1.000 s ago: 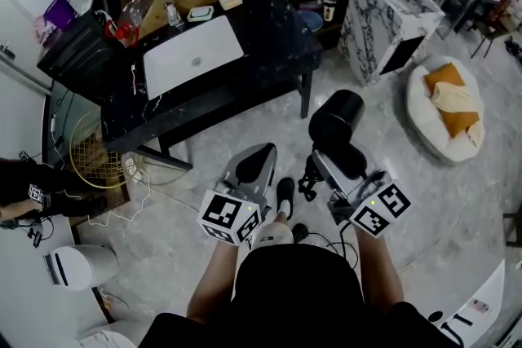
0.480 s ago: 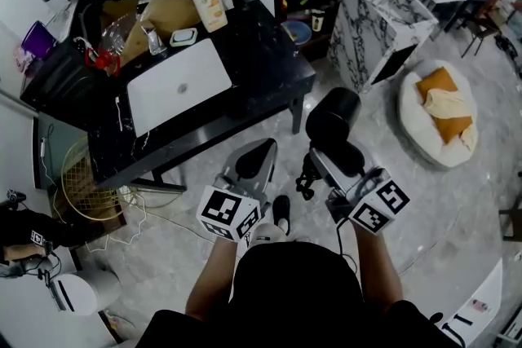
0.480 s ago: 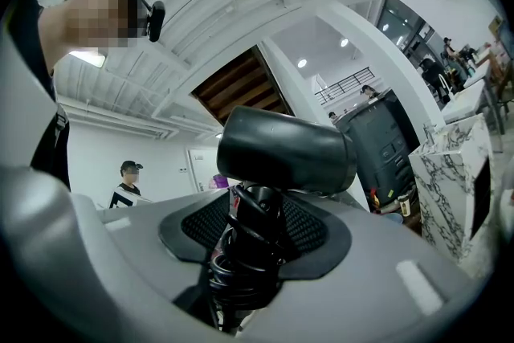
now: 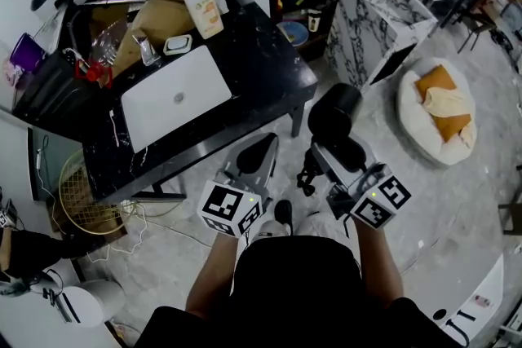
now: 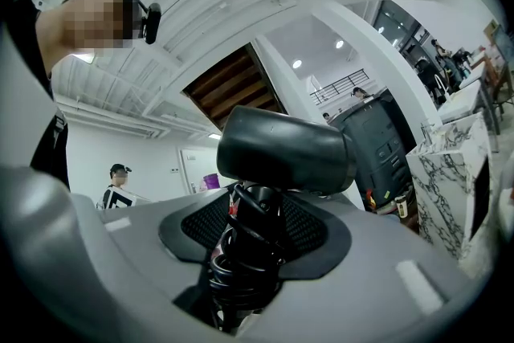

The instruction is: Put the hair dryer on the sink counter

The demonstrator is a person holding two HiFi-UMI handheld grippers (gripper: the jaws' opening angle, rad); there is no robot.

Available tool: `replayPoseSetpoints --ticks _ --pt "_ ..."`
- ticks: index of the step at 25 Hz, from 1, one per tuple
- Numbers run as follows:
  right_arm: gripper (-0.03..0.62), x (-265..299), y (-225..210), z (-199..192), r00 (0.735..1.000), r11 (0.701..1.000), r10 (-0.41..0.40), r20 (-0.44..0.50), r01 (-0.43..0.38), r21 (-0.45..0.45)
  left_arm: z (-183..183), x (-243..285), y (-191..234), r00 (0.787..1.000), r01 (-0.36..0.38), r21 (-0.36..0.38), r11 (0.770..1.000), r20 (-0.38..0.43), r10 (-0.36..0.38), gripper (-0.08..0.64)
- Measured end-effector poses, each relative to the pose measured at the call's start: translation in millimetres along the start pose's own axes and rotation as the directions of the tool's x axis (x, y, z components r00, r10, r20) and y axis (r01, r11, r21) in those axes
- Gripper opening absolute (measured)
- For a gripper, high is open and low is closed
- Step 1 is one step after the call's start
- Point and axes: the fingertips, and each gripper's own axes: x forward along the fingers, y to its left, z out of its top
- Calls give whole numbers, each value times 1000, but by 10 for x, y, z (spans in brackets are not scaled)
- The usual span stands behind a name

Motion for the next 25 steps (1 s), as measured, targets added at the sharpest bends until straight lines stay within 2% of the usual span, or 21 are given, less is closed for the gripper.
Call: replayPoseSetpoints --ticks 5,11,19,25 --pt "204 193 -51 4 1000 1000 8 -6 -8 4 15 17 156 1000 -8 -7 1000 -5 8 -2" --pt "204 449 -177 75 999 999 50 -20 -50 -1 69 112 352 999 -54 -4 999 2 54 -3" --pt "204 869 -495 212 989 991 136 -52 -136 2 171 389 623 990 -137 -5 991 11 137 -2" --pt "204 1218 -796 338 974 978 207 -90 -207 10 243 634 875 974 -226 -17 974 10 226 -2"
